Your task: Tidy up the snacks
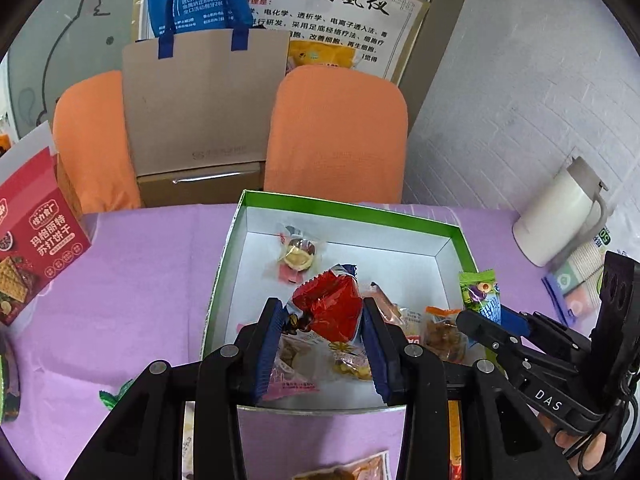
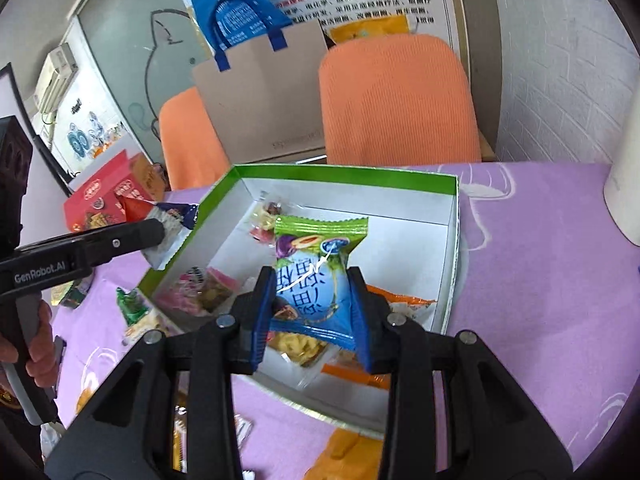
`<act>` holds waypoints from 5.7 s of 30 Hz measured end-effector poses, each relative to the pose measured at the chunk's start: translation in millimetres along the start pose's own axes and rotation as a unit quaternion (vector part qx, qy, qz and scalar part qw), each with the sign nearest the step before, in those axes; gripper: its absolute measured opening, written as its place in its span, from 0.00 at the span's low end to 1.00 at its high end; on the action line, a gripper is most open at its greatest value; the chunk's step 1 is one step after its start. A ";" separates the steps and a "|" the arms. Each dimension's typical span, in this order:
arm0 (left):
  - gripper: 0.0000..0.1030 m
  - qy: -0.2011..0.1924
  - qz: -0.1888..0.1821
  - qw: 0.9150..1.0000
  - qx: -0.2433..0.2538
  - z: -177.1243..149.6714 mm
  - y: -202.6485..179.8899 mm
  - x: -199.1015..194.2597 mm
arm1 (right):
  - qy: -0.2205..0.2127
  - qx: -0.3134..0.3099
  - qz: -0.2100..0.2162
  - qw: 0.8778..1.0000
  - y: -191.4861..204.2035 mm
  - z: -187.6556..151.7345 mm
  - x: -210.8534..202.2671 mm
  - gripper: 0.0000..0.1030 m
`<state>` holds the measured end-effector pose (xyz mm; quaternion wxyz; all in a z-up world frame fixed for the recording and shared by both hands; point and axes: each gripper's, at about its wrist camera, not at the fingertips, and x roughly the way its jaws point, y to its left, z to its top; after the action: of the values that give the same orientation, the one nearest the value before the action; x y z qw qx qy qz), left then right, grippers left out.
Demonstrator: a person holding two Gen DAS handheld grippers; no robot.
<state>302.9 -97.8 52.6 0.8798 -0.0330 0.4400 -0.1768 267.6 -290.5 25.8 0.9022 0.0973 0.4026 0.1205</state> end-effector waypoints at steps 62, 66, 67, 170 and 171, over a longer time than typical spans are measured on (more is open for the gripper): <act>0.92 0.023 0.022 0.999 0.015 -188.1 88.0 -142.6 | 0.131 -0.236 0.026 0.962 139.9 -123.7 26.2 0.44; 0.92 0.028 0.013 0.999 0.021 -181.9 82.9 -133.1 | 0.141 -0.109 0.048 0.983 108.3 -111.3 31.7 0.43; 0.92 0.028 0.011 0.999 0.022 -180.2 80.7 -131.0 | 0.137 -0.098 0.053 0.984 103.0 -109.7 30.2 0.43; 0.89 0.004 -0.003 1.000 -0.024 -40.7 30.7 -52.8 | -0.035 -0.140 0.023 0.989 105.8 -31.3 -45.9 0.96; 0.89 0.006 0.003 1.000 -0.028 -47.4 31.8 -60.1 | -0.037 -0.139 0.027 0.989 107.1 -36.8 -55.3 0.96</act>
<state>241.5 -43.0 62.7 0.8762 -0.0552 0.4505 -0.1623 189.3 -202.0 69.7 0.9176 -0.0138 0.3458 0.1956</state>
